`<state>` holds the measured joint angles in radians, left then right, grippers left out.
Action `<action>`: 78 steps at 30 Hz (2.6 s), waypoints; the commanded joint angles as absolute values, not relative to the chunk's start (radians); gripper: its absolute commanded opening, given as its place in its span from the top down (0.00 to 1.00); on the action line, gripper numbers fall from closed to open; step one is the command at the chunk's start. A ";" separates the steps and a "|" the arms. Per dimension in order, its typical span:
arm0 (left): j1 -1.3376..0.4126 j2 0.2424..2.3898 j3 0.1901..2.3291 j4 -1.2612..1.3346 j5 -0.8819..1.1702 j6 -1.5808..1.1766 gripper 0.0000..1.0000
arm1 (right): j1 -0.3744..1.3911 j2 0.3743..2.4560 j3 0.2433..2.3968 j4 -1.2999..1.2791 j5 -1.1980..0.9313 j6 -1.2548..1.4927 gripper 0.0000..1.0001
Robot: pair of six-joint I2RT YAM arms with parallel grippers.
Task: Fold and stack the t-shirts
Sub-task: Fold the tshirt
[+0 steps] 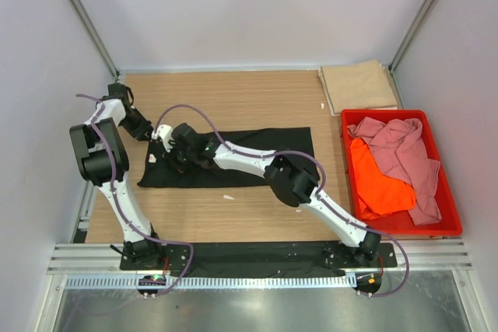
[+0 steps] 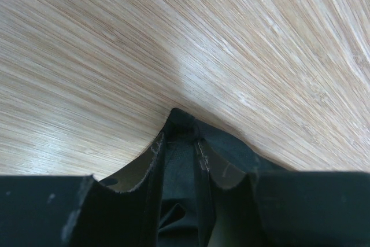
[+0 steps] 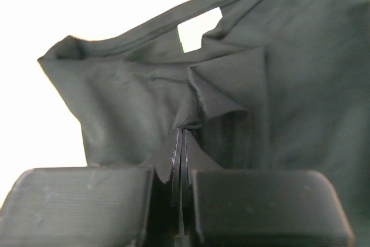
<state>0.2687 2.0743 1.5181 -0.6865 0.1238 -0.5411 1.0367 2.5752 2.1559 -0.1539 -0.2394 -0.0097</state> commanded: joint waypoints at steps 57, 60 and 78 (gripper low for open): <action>0.273 1.511 0.965 -0.640 0.279 -0.641 0.62 | 1.037 2.237 1.861 -0.486 0.307 1.103 0.62; 0.275 1.516 0.950 -0.621 0.278 -0.650 0.62 | 1.035 2.246 1.850 -0.476 0.302 1.124 0.62; 0.275 1.519 0.868 -0.569 0.275 -0.669 0.66 | 1.035 2.266 1.750 -0.400 0.252 1.250 0.65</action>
